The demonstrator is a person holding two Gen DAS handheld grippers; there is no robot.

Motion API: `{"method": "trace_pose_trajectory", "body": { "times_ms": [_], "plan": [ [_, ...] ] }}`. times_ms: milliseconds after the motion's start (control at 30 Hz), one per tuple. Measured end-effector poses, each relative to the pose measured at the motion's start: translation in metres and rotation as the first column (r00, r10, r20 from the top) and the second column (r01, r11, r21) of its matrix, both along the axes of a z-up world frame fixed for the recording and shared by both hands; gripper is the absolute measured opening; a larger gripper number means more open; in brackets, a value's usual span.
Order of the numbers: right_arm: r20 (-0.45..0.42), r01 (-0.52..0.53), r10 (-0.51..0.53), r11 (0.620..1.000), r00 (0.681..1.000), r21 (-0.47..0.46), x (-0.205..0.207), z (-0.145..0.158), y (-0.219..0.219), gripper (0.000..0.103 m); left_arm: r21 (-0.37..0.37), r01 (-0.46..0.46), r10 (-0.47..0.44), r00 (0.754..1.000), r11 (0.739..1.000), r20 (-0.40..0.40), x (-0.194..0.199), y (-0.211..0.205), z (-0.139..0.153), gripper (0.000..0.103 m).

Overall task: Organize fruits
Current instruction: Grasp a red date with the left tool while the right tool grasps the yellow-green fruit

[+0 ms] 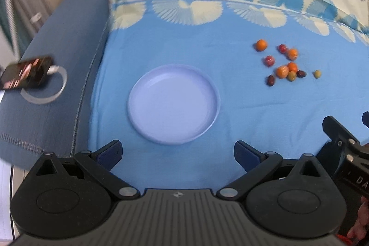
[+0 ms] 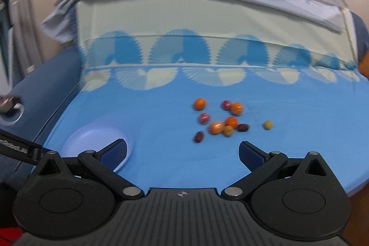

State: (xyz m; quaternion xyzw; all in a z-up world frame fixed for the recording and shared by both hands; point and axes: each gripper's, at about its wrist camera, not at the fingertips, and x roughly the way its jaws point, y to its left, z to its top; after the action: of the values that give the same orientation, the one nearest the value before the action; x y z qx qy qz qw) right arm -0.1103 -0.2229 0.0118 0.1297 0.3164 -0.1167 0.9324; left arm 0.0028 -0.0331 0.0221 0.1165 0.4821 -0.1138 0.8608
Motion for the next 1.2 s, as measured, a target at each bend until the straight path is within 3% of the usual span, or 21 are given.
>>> {"method": "trace_pose_trajectory", "body": {
  "times_ms": [233, 433, 633, 733, 967, 1067, 1167, 1200],
  "plan": [
    [-0.022, 0.144, -0.143, 0.989, 0.989, 0.022, 0.001, -0.016, -0.058, 0.103, -0.020, 0.064, -0.065, 0.997, 0.998, -0.040, 0.025, -0.058, -0.002, 0.103],
    [-0.071, 0.240, -0.236, 0.970, 0.969, 0.044, 0.013, -0.052, -0.102, 0.103, -0.025, 0.111, -0.113, 0.993, 0.993, -0.046, 0.046, -0.105, -0.019, 0.103],
    [-0.160, 0.245, -0.241, 0.969, 0.957, 0.006, 0.057, -0.107, -0.133, 0.103, -0.006, 0.161, -0.161, 0.982, 0.987, -0.098, 0.085, -0.155, -0.070, 0.103],
    [-0.202, 0.229, -0.226, 0.973, 0.953, -0.012, 0.084, -0.136, -0.148, 0.102, -0.014, 0.186, -0.187, 0.979, 0.982, -0.086, 0.105, -0.177, -0.092, 0.103],
    [-0.244, 0.278, -0.275, 0.960, 0.930, -0.020, 0.138, -0.191, -0.201, 0.102, -0.039, 0.281, -0.283, 0.945, 0.959, -0.166, 0.154, -0.231, -0.147, 0.103],
    [-0.244, 0.274, -0.276, 0.961, 0.930, -0.045, 0.163, -0.211, -0.215, 0.102, -0.021, 0.300, -0.298, 0.934, 0.954, -0.195, 0.168, -0.250, -0.169, 0.094],
    [-0.258, 0.245, -0.248, 0.968, 0.934, -0.044, 0.181, -0.230, -0.226, 0.101, -0.039, 0.302, -0.302, 0.925, 0.953, -0.232, 0.179, -0.261, -0.184, 0.077],
    [-0.263, 0.235, -0.238, 0.971, 0.935, -0.042, 0.185, -0.235, -0.228, 0.090, -0.046, 0.306, -0.307, 0.921, 0.951, -0.241, 0.182, -0.264, -0.189, 0.061]
  ]
}}
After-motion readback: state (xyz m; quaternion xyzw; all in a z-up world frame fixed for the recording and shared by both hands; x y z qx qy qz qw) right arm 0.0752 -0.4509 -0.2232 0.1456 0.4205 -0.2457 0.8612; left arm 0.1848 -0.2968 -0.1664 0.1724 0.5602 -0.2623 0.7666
